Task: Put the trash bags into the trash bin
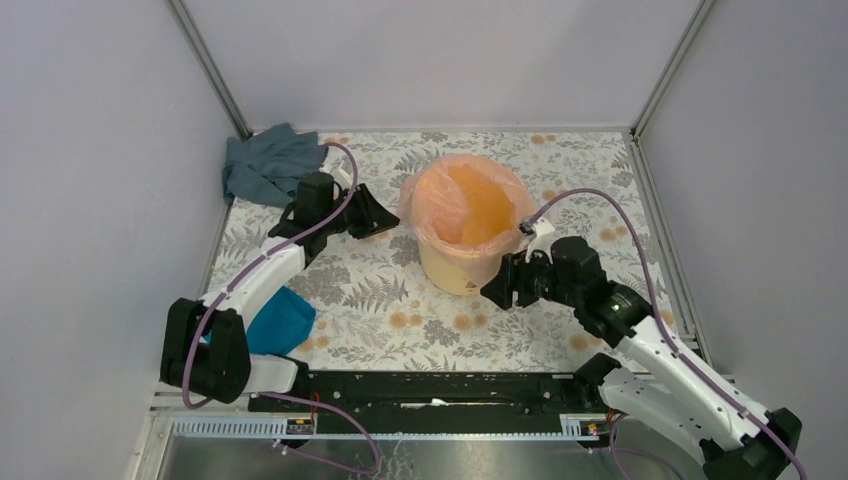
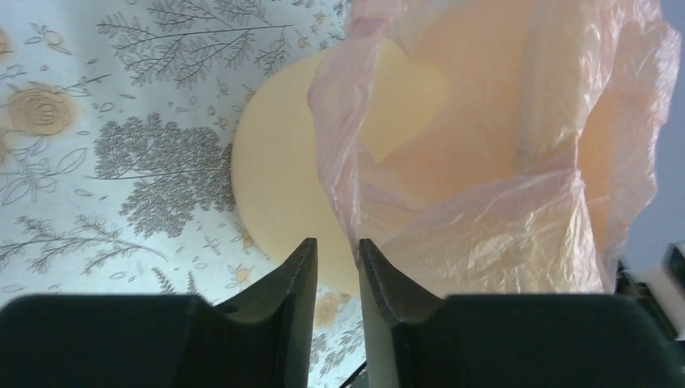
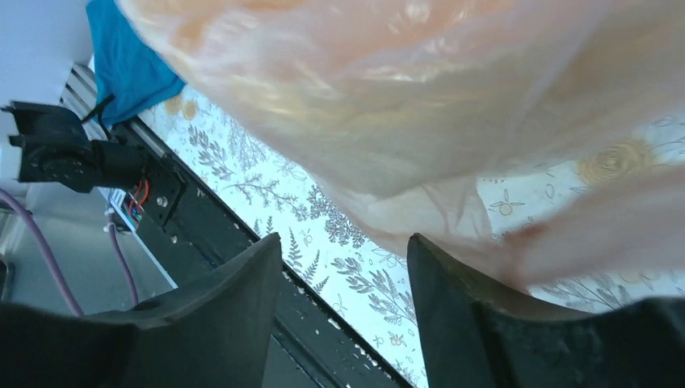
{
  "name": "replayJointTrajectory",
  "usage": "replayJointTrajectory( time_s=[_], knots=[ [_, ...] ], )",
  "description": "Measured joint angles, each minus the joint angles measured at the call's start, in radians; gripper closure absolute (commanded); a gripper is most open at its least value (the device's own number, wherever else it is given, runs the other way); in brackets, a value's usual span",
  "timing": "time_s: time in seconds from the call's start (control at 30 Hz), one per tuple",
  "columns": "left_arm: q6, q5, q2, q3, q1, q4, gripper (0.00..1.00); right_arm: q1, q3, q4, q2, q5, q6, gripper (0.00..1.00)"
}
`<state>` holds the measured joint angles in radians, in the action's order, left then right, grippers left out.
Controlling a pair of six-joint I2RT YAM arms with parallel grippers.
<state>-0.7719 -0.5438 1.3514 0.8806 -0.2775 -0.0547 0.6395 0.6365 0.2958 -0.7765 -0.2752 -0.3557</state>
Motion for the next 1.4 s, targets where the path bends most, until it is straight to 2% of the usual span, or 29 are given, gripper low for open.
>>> replayJointTrajectory(
  time_s=[0.13, 0.3, 0.4, 0.5, 0.57, 0.73, 0.8, 0.93, 1.03, 1.1, 1.3, 1.4],
  knots=[
    [0.055, 0.045, -0.063, 0.01, 0.0, -0.089, 0.35, 0.0, 0.126, 0.154, 0.081, 0.054, -0.054, 0.24],
    [0.098, 0.1, -0.093, 0.076, 0.001, -0.163, 0.13, 0.001, 0.269, 0.298, 0.183, 0.236, -0.135, 0.09],
    [0.092, 0.119, -0.092, 0.115, 0.01, -0.169, 0.04, 0.001, 0.297, 0.357, 0.214, 0.383, -0.18, 0.07],
    [0.057, 0.115, -0.06, 0.14, 0.031, -0.137, 0.02, 0.001, 0.298, 0.386, 0.187, 0.523, -0.201, 0.09],
    [0.017, 0.096, -0.011, 0.147, 0.048, -0.087, 0.07, 0.001, 0.298, 0.38, 0.133, 0.574, -0.198, 0.17],
    [-0.126, 0.003, 0.162, 0.138, 0.09, 0.086, 0.17, -0.024, 0.278, 0.287, -0.014, 0.591, -0.151, 0.44],
    [-0.165, -0.016, 0.211, 0.13, 0.092, 0.131, 0.21, -0.078, 0.26, 0.253, -0.052, 0.56, -0.129, 0.47],
    [-0.203, -0.041, 0.25, 0.127, 0.089, 0.183, 0.26, -0.215, 0.228, 0.175, -0.087, 0.463, -0.102, 0.46],
    [-0.217, -0.066, 0.27, 0.128, 0.082, 0.227, 0.3, -0.232, 0.214, 0.121, -0.096, 0.415, -0.084, 0.47],
    [-0.232, -0.082, 0.301, 0.131, 0.073, 0.263, 0.36, -0.233, 0.211, 0.076, -0.112, 0.384, -0.068, 0.56],
    [-0.282, -0.099, 0.407, 0.132, 0.035, 0.338, 0.75, -0.235, 0.209, 0.001, -0.21, 0.39, -0.023, 0.92],
    [-0.304, -0.1, 0.437, 0.131, 0.014, 0.367, 0.89, -0.246, 0.195, -0.028, -0.258, 0.413, -0.002, 0.97]
  ],
)
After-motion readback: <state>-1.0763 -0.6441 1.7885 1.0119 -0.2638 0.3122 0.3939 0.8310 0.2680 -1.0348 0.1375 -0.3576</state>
